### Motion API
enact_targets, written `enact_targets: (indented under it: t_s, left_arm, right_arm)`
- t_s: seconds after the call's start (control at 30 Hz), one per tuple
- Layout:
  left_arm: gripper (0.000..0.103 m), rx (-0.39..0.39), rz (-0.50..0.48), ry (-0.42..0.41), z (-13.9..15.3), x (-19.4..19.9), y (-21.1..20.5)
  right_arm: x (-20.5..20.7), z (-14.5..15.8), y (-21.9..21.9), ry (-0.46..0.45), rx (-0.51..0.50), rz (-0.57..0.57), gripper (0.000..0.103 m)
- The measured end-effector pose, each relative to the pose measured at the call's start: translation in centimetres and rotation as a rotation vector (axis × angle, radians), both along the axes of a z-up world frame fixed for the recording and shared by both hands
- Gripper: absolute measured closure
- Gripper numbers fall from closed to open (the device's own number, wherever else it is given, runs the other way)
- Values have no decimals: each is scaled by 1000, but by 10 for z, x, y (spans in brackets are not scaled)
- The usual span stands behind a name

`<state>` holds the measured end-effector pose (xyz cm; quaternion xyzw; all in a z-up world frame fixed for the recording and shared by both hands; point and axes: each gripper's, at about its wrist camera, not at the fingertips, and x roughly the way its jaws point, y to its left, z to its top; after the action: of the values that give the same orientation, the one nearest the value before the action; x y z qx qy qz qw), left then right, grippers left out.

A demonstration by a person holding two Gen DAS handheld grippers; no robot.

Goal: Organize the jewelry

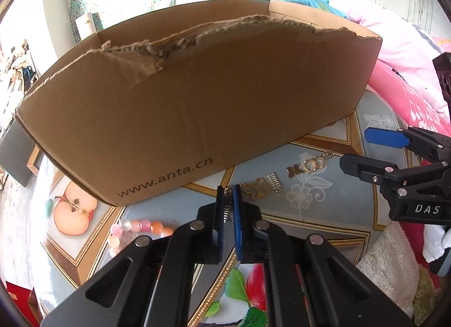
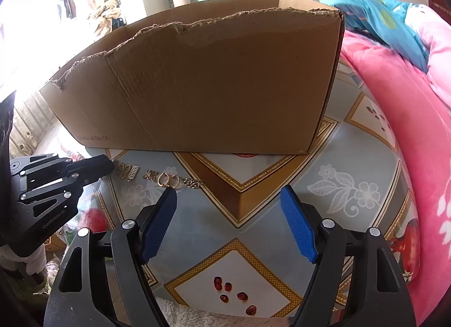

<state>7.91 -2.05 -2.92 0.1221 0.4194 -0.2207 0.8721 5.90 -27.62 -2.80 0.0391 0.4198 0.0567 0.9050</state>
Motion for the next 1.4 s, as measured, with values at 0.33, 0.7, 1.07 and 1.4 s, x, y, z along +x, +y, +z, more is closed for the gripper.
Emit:
enact_targets:
  t_s: [0.33, 0.7, 1.07, 1.4]
  left_arm:
    - [101, 44, -20, -12, 0, -6, -1]
    - [101, -98, 17, -27, 23, -8, 29]
    - [101, -191, 28, 5, 35, -4, 39]
    - [101, -195, -28, 7, 27, -7, 26]
  right_arm:
    - [-4, 3, -6, -9, 18, -10, 32]
    - [-11, 12, -6, -22, 77, 20, 37]
    - [-18, 14, 37, -19, 129, 143, 46]
    - [-15, 16, 28, -19, 92, 112, 74]
